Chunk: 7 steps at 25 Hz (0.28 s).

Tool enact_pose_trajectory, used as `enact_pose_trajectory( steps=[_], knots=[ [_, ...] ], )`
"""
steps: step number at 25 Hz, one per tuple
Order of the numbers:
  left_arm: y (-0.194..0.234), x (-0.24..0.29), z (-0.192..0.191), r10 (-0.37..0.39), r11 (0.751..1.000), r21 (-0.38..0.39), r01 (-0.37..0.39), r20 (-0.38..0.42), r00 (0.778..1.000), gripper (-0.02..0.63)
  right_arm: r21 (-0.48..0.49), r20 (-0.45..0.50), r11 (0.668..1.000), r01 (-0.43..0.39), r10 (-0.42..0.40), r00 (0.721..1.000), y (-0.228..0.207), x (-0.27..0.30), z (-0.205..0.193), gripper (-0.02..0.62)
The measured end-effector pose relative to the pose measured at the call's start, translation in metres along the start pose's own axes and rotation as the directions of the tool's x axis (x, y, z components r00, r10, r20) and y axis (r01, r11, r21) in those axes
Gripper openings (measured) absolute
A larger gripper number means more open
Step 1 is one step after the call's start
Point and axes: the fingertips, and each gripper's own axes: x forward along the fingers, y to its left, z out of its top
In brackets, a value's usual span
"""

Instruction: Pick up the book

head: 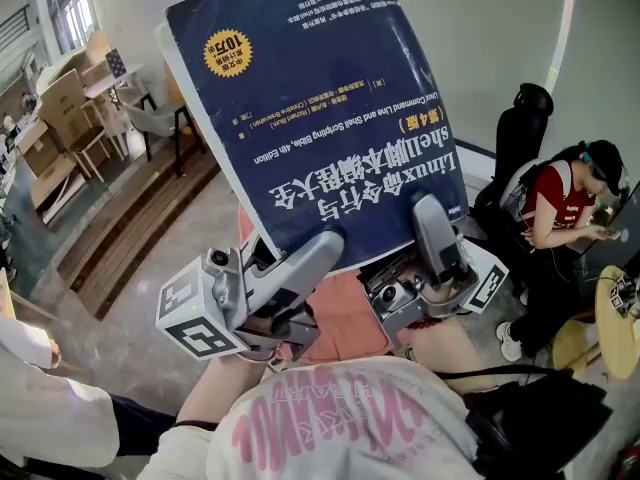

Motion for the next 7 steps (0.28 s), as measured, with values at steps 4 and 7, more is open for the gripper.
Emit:
enact_pose_trajectory(
  steps=[4, 7],
  knots=[
    [-0.0009, -0.0003, -0.0001, -0.002, 1.000, -0.001, 0.002, 0.003, 1.000, 0.218, 0.000, -0.002, 1.000, 0.000, 0.000, 1.000, 0.0008, -0.0001, -0.0007, 0.210],
    [-0.0025, -0.0004, 0.0009, -0.005, 1.000, 0.001, 0.005, 0.005, 1.000, 0.218, 0.000, -0.005, 1.000, -0.002, 0.002, 1.000, 0.0024, 0.0015, -0.0009, 0.210]
  ],
)
